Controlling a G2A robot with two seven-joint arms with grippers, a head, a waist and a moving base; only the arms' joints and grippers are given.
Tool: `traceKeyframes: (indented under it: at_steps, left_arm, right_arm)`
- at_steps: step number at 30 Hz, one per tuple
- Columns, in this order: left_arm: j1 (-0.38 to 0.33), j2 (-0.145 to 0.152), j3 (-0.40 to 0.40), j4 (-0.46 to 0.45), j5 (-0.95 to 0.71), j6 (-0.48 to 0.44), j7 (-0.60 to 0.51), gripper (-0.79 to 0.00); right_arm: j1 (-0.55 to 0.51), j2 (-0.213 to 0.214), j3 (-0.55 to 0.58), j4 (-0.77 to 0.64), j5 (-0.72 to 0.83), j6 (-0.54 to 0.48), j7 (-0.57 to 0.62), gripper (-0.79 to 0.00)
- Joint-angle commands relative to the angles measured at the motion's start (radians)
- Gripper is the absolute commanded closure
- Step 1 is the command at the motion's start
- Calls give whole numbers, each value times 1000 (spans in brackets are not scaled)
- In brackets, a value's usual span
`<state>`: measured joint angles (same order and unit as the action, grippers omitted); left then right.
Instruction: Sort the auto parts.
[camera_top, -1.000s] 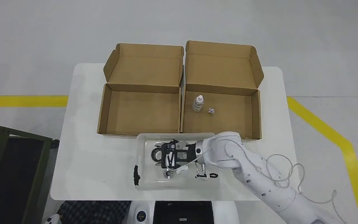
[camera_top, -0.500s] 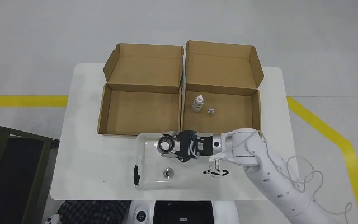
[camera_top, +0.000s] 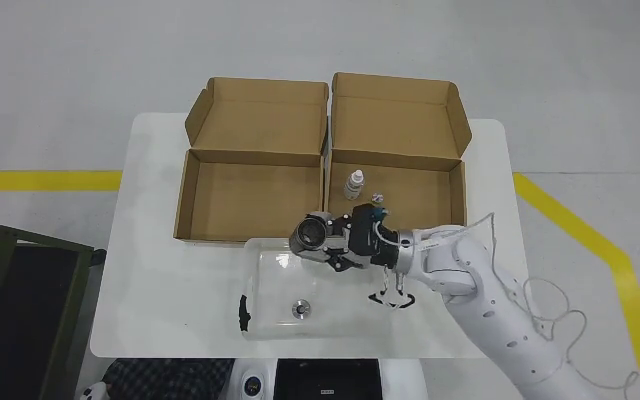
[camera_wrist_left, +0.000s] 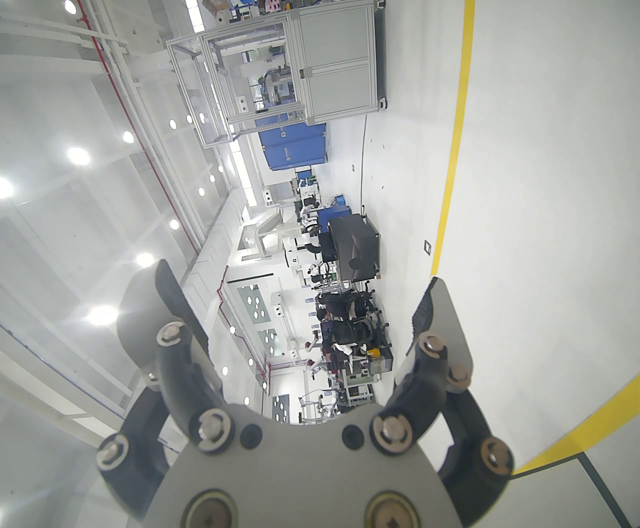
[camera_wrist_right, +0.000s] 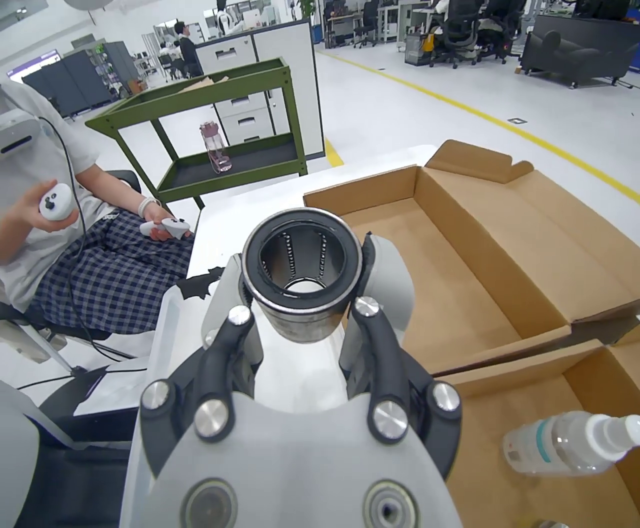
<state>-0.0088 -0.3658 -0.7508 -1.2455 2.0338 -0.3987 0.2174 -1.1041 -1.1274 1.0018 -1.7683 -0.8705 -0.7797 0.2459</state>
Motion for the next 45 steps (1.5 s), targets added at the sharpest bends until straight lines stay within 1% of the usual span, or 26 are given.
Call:
traceKeyframes:
  at_steps: [1,11,16,21,26,33,41,45]
  left_arm:
    - [0,0,0,0,0,0,0,-785]
    - [0,0,0,0,0,0,0,-785]
    - [0,0,0,0,0,0,0,-785]
    - [0,0,0,0,0,0,0,-785]
    - [0,0,0,0,0,0,0,-785]
    - [0,0,0,0,0,0,0,-785]
    - [0,0,0,0,0,0,0,-785]
    - [0,0,0,0,0,0,0,-785]
  right_arm:
    - [-3,-1,7,6,18,8,-19,0]
    - [-8,-3,36,-1,18,64,-63,0]
    - [11,-11,20,6,-16,125,-61,0]
    - [48,-25,-20,19,-78,187,-55,0]
    - [94,-41,-79,36,-167,241,-15,0]
    - [173,-71,-160,92,-238,314,40,0]
    - [287,-119,-247,183,-238,402,147,0]
    - [339,-145,-284,240,-240,440,176,0]
